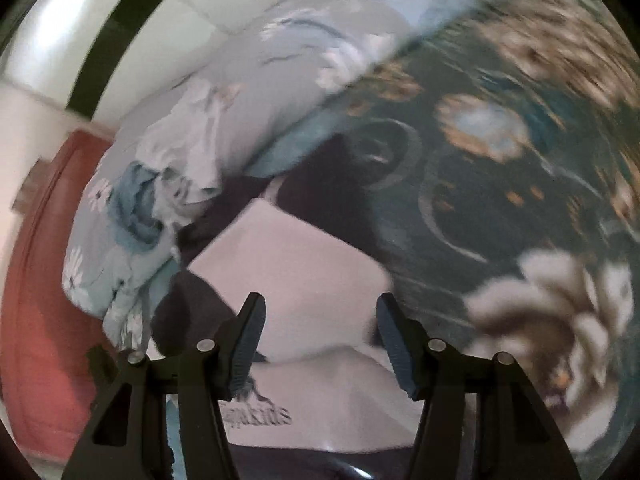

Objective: Fold clothes

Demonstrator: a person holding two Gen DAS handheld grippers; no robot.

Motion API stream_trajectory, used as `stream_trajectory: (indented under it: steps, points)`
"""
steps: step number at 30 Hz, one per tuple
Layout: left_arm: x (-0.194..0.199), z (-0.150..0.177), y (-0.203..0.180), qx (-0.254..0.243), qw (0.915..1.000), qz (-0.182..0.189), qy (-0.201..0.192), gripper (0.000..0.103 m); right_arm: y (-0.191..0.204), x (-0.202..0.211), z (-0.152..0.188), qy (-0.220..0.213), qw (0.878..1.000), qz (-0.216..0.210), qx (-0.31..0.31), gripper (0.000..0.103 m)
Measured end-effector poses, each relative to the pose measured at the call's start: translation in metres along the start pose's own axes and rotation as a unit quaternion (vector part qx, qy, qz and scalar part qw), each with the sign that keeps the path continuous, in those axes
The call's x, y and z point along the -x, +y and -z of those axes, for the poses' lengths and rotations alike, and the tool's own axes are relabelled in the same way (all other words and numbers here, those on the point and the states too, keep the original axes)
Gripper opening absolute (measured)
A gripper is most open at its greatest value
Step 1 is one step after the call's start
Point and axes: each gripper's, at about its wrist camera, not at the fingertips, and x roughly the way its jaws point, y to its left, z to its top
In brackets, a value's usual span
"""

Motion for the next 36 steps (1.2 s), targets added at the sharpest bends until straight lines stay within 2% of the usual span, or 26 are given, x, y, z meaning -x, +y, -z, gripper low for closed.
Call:
stream_trajectory:
  steps: [3,4,8,13,15,17,19,22,24,26,29,32,34,36]
  points:
    - [-0.002,-0.003,0.003,0.006,1.0000,0.001,0.006,0.013,0.017,-0.021,-0.003,0.026,0.998,0.001,0.050,0.059]
    - [-0.002,-0.003,0.005,0.011,0.9999,0.004,0.007,0.013,0.017,-0.029,-0.003,0.034,0.998,0.012,0.056,0.059]
    - [-0.006,-0.006,0.010,0.020,0.9997,0.006,0.015,0.014,0.003,-0.055,-0.001,0.067,0.996,0.034,0.043,0.059]
    - [0.003,-0.009,0.008,0.023,0.9994,0.014,0.022,0.016,0.015,-0.057,-0.001,0.076,0.993,0.055,0.068,0.059]
    - [0.011,-0.009,0.007,0.019,0.9993,0.023,0.023,0.022,0.018,-0.047,0.001,0.066,0.995,0.038,0.064,0.059]
    - [0.022,-0.003,0.012,0.024,0.9988,0.037,0.024,0.044,0.017,-0.033,0.012,0.053,0.997,0.018,0.048,0.059]
    - [0.040,0.010,0.025,0.034,0.9978,0.053,0.020,0.054,0.012,-0.025,0.026,0.045,0.999,0.000,0.020,0.059]
    - [0.076,0.031,0.050,0.044,0.9970,0.063,0.001,0.056,0.001,-0.023,0.046,0.045,0.998,-0.029,-0.033,0.059]
    - [0.103,0.033,0.070,0.049,0.9976,0.038,-0.032,0.058,-0.006,-0.024,0.059,0.049,0.996,-0.040,-0.061,0.059]
    - [0.134,0.030,0.100,0.067,0.9948,-0.004,-0.077,0.061,-0.009,-0.026,0.068,0.053,0.995,-0.044,-0.076,0.059]
    - [0.165,0.013,0.146,0.123,0.9818,-0.050,-0.136,0.064,-0.011,-0.026,0.075,0.057,0.994,-0.045,-0.082,0.059]
    - [0.182,-0.012,0.193,0.200,0.9606,-0.066,-0.181,0.064,-0.013,-0.026,0.079,0.053,0.993,-0.054,-0.091,0.059]
    - [0.181,-0.025,0.220,0.254,0.9479,-0.052,-0.186,0.064,-0.017,-0.027,0.081,0.049,0.991,-0.063,-0.107,0.059]
    - [0.168,-0.034,0.245,0.326,0.9276,-0.014,-0.182,0.064,-0.021,-0.027,0.081,0.048,0.989,-0.070,-0.118,0.059]
